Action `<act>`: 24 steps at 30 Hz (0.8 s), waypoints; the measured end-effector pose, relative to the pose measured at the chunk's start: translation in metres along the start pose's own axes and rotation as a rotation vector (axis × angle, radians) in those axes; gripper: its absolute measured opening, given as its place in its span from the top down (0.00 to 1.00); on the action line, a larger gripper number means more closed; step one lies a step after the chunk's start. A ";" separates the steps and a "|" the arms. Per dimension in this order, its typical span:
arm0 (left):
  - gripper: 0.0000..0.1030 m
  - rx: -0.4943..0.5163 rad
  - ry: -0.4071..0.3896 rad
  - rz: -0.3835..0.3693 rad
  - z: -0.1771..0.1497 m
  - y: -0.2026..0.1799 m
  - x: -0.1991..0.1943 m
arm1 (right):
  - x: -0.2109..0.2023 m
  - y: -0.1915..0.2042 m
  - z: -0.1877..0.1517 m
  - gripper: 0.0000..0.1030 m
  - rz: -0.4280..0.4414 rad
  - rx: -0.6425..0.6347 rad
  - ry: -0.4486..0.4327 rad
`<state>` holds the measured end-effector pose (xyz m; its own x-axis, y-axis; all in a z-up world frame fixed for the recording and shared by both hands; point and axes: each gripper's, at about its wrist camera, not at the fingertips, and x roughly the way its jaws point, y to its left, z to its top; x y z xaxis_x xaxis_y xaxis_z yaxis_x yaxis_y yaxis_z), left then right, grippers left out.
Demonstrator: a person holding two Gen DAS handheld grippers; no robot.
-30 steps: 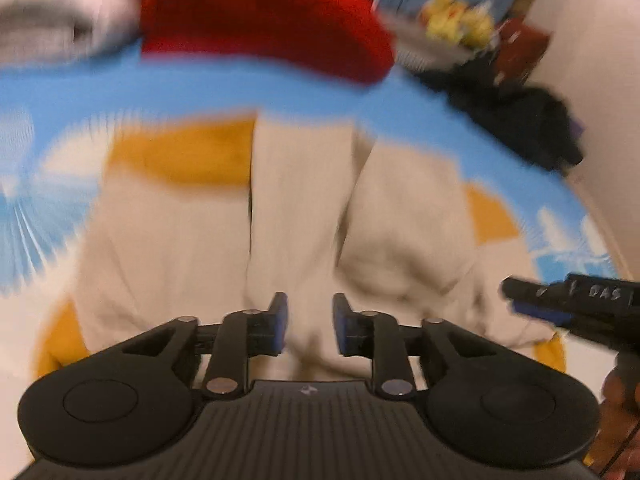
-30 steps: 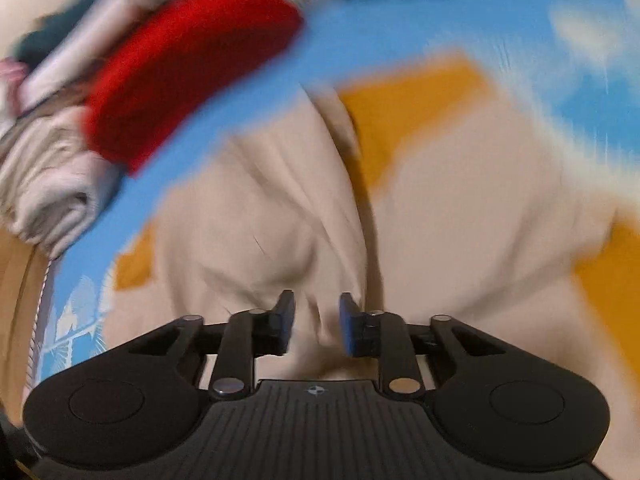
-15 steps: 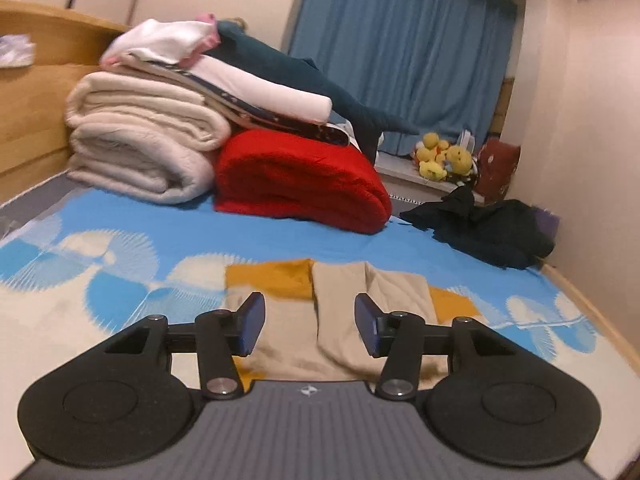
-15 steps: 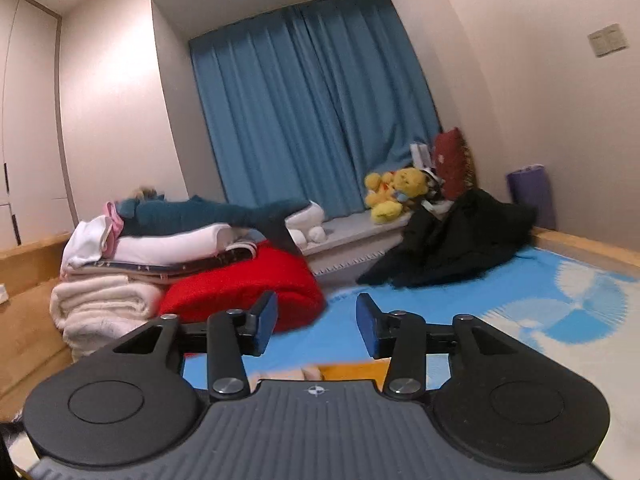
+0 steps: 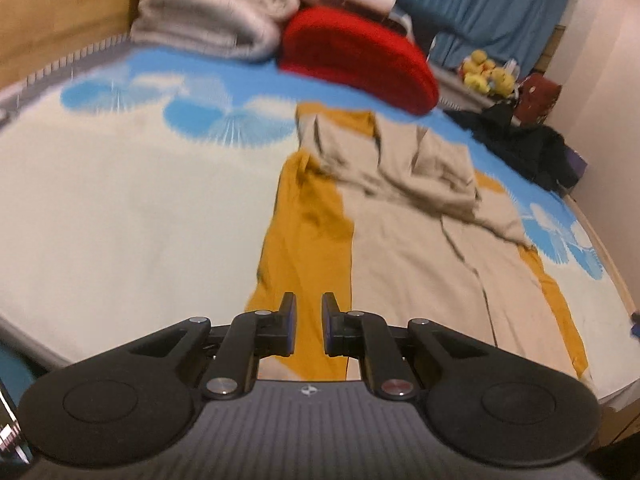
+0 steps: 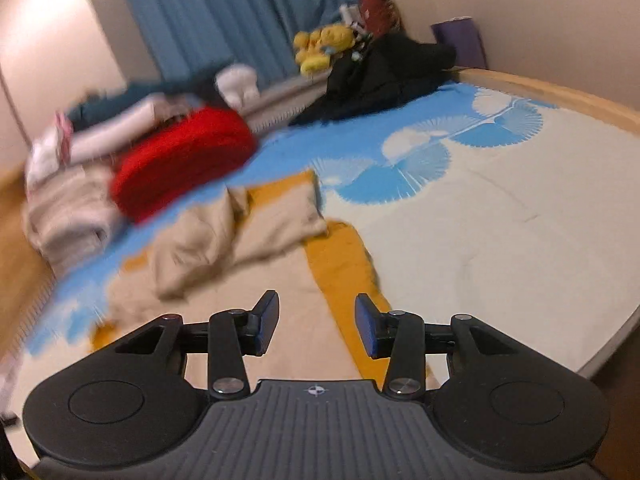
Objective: Fold large clothes
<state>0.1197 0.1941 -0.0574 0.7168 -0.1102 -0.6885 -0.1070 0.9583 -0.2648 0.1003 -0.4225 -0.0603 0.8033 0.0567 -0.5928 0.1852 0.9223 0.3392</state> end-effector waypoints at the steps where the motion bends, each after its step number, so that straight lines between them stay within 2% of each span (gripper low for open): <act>1: 0.87 -0.013 0.022 0.018 -0.001 0.003 0.006 | 0.003 -0.004 -0.001 0.58 -0.012 0.008 0.029; 5: 0.84 -0.060 0.104 0.053 -0.007 0.019 0.025 | 0.033 -0.015 -0.013 0.57 -0.095 0.057 0.157; 7: 0.69 -0.099 0.161 0.073 -0.012 0.031 0.038 | 0.051 -0.021 -0.021 0.57 -0.159 0.061 0.231; 8: 0.67 -0.114 0.189 0.086 -0.014 0.034 0.046 | 0.058 -0.023 -0.025 0.57 -0.190 0.061 0.269; 11: 0.65 -0.146 0.275 0.119 -0.022 0.044 0.065 | 0.072 -0.030 -0.033 0.57 -0.234 0.073 0.318; 18: 0.62 -0.082 0.302 0.160 -0.023 0.043 0.081 | 0.097 -0.039 -0.041 0.56 -0.271 0.080 0.397; 21: 0.64 -0.053 0.306 0.161 -0.024 0.038 0.078 | 0.100 -0.034 -0.046 0.54 -0.247 0.052 0.422; 22: 0.73 -0.036 0.308 0.157 -0.024 0.034 0.078 | 0.098 -0.032 -0.046 0.54 -0.234 0.038 0.426; 24: 0.87 -0.008 0.312 0.146 -0.024 0.029 0.079 | 0.096 -0.025 -0.048 0.66 -0.204 0.012 0.428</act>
<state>0.1567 0.2069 -0.1361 0.4481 -0.0481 -0.8927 -0.1994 0.9680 -0.1523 0.1463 -0.4216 -0.1606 0.4447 0.0294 -0.8952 0.3237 0.9266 0.1913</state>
